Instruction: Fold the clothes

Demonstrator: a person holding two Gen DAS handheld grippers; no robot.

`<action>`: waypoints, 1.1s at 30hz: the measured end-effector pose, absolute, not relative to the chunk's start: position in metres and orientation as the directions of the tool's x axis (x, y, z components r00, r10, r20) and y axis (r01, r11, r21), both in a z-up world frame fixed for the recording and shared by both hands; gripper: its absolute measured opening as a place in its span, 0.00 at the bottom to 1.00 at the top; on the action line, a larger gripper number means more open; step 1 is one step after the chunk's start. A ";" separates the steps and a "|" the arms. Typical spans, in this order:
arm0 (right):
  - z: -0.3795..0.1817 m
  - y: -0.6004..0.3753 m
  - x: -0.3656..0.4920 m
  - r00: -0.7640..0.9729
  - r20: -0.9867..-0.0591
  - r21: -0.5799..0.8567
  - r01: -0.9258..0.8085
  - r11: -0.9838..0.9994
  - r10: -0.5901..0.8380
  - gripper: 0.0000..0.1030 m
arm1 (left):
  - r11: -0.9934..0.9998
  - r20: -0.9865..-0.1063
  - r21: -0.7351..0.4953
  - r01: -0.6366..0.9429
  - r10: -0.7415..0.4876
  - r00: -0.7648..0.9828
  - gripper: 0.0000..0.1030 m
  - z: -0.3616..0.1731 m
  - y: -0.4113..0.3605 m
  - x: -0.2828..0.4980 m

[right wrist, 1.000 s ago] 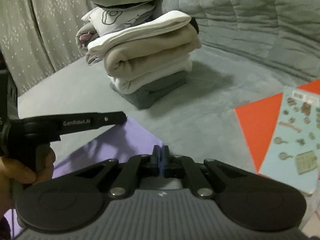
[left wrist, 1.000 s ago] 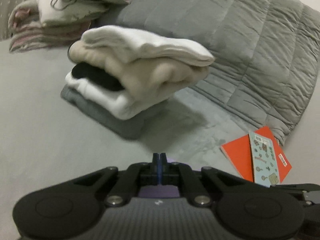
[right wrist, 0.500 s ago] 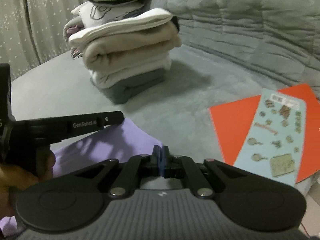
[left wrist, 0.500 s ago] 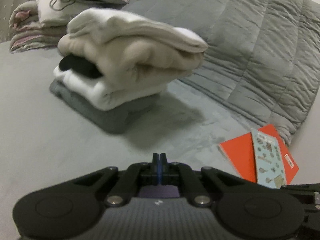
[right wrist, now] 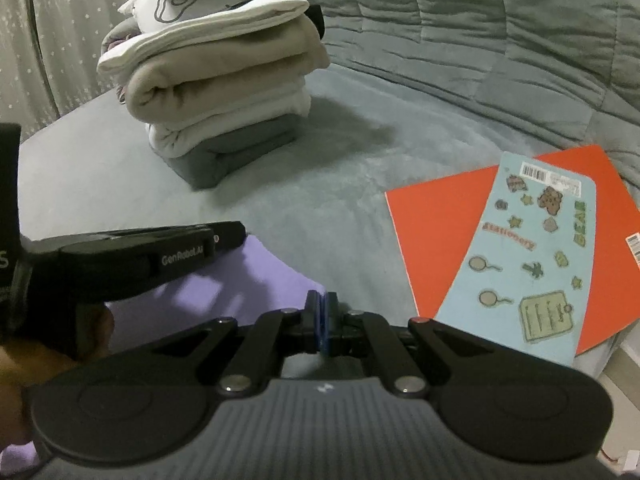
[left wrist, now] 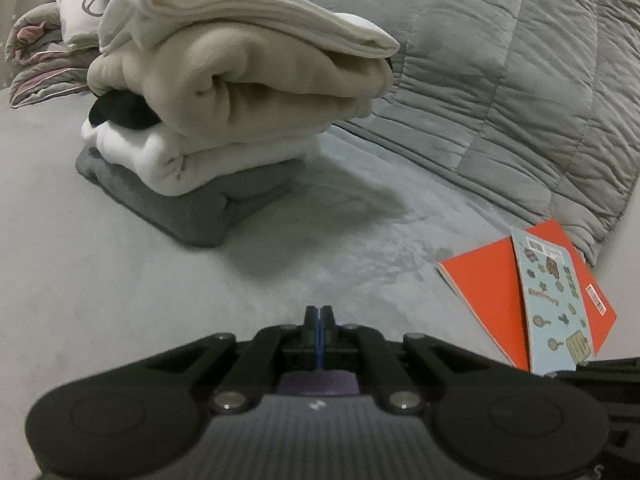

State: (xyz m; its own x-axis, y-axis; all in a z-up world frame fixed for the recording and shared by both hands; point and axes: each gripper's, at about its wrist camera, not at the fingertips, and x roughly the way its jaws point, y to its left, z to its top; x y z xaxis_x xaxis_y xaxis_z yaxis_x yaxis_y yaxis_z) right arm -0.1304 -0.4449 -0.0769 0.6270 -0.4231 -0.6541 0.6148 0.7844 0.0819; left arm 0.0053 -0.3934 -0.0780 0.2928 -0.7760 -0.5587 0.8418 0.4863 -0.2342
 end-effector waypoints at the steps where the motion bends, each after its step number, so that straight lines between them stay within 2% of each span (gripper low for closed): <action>1: -0.077 -0.445 -0.130 0.624 -0.654 0.076 0.617 0.783 -0.428 0.13 | 0.488 -0.559 -0.235 0.841 -0.775 0.294 0.04 -0.077 -0.393 0.005; 3: -0.076 -0.444 -0.129 0.619 -0.652 0.066 0.621 0.781 -0.437 0.15 | 0.488 -0.559 -0.240 0.839 -0.776 0.291 0.11 -0.075 -0.390 0.004; 4: -0.075 -0.445 -0.128 0.620 -0.648 0.063 0.623 0.780 -0.443 0.18 | 0.491 -0.560 -0.241 0.837 -0.775 0.293 0.21 -0.073 -0.389 0.004; 6: -0.071 -0.447 -0.130 0.627 -0.641 0.077 0.627 0.775 -0.443 0.30 | 0.500 -0.558 -0.244 0.831 -0.773 0.301 0.34 -0.069 -0.383 0.003; 7: -0.069 -0.448 -0.130 0.631 -0.638 0.087 0.629 0.772 -0.442 0.38 | 0.504 -0.557 -0.247 0.827 -0.773 0.305 0.37 -0.066 -0.379 0.003; 12: -0.059 -0.441 -0.126 0.657 -0.614 0.095 0.611 0.786 -0.437 0.39 | 0.546 -0.563 -0.238 0.803 -0.751 0.344 0.41 -0.053 -0.357 0.003; 16: -0.051 -0.430 -0.120 0.681 -0.602 0.099 0.582 0.807 -0.417 0.40 | 0.598 -0.564 -0.225 0.769 -0.724 0.398 0.50 -0.044 -0.328 0.003; 28: -0.048 -0.388 -0.097 0.714 -0.623 0.110 0.485 0.867 -0.321 0.43 | 0.709 -0.608 -0.186 0.680 -0.627 0.487 0.54 -0.035 -0.249 0.005; 33: -0.047 -0.363 -0.084 0.738 -0.628 0.115 0.402 0.908 -0.247 0.48 | 0.766 -0.648 -0.181 0.617 -0.565 0.510 0.56 -0.035 -0.210 0.004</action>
